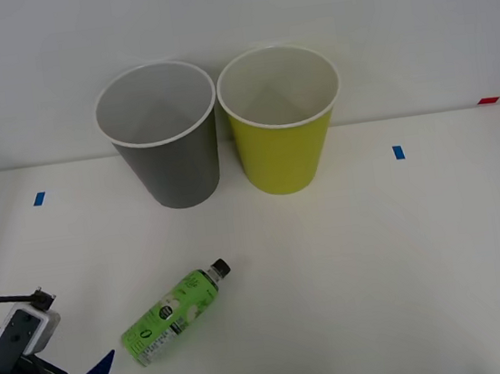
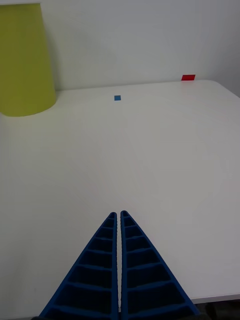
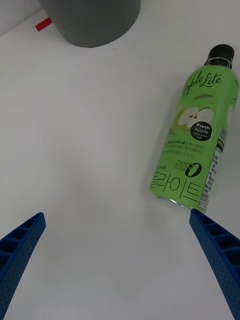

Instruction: Put cans in the gray bin and PET bottles in the light green bin.

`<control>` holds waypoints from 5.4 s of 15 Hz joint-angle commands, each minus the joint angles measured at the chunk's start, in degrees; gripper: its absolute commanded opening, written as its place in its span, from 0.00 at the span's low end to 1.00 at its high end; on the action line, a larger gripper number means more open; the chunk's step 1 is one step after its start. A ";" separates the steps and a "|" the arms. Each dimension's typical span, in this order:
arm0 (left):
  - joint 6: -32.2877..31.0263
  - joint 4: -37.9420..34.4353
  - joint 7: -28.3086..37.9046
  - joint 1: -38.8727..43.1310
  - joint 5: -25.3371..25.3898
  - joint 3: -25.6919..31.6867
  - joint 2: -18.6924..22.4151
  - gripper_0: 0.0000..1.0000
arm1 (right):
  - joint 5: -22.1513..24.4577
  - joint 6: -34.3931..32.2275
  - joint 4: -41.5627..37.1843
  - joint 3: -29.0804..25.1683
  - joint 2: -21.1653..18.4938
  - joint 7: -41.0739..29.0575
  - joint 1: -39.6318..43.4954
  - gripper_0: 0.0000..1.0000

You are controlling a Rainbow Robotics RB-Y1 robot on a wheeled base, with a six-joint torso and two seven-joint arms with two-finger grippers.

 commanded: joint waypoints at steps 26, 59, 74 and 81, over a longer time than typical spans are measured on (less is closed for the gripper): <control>29.13 4.15 -20.87 -35.78 14.27 -12.45 -18.65 1.00 | 0.00 0.00 0.00 0.00 0.00 0.00 0.00 0.00; 26.23 24.90 -21.22 -42.89 12.42 -19.84 -24.71 1.00 | 0.00 0.00 0.00 0.00 0.00 0.00 0.00 0.00; 21.83 30.08 -22.98 -43.42 12.69 -22.03 -24.71 1.00 | 0.00 0.00 0.00 0.00 0.00 0.00 0.00 0.00; 21.92 30.78 -23.24 -43.42 11.81 -22.03 -24.45 1.00 | 0.00 0.00 0.00 0.00 0.00 0.00 0.00 0.00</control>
